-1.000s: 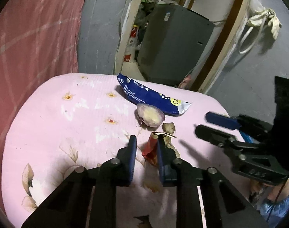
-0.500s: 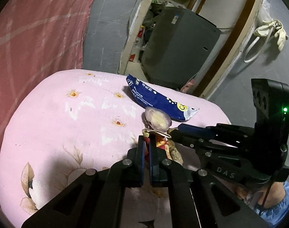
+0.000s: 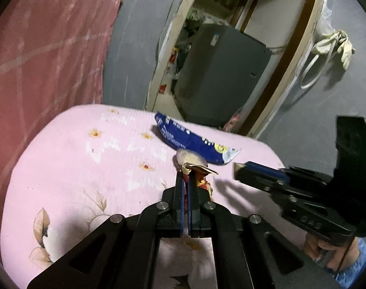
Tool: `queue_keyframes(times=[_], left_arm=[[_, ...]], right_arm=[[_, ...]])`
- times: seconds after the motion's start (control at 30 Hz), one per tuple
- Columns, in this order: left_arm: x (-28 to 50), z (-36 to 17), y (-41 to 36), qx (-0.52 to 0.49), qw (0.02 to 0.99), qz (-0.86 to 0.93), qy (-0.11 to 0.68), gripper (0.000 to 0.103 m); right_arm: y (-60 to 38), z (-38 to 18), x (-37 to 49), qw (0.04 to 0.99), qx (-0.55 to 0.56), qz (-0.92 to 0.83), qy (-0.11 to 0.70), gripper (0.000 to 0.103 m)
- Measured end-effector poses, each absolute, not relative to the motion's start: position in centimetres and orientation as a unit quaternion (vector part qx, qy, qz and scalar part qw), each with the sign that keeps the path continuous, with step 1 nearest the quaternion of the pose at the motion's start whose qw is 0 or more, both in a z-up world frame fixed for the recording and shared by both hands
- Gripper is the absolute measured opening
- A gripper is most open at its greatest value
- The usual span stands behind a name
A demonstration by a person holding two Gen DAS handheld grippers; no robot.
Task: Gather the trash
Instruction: 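Lift both held items and carry them over the blue bucket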
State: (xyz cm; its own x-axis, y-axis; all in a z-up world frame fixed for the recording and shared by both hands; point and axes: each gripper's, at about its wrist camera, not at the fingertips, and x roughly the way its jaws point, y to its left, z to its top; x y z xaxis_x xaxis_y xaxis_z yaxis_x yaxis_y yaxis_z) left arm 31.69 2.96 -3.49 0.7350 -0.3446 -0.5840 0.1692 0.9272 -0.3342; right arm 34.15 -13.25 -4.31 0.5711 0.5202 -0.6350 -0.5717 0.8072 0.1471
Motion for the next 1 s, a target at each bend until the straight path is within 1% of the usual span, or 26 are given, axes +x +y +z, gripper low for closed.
queue_keyframes(times=[0.23, 0.5, 0.7, 0.87, 1.0], left_arm=[[30.3, -1.7, 1.8, -0.144, 0.934, -0.141, 0.294, 0.000], [28.4, 1.6, -2.0, -0.122, 0.953, -0.165, 0.223, 0.000], [27.3, 4.1, -5.4, -0.116, 0.961, -0.185, 0.171, 0.000], [27.8, 4.8, -8.7, -0.113, 0.956, -0.210, 0.170, 0.000], [28.0, 4.3, -10.2, -0.111, 0.954, -0.208, 0.184, 0.000]], right_arm=[[-16.5, -2.0, 30.6, 0.919, -0.009, 0.293, 0.265, 0.010], [-21.2, 1.0, 26.9, 0.956, 0.026, 0.243, 0.162, 0.010], [-25.2, 3.5, 24.7, 0.972, 0.050, 0.205, 0.108, 0.009], [-28.2, 4.2, 23.6, 0.979, 0.066, 0.173, 0.090, 0.010], [-29.7, 3.3, 24.1, 0.972, 0.071, 0.182, 0.127, 0.010]])
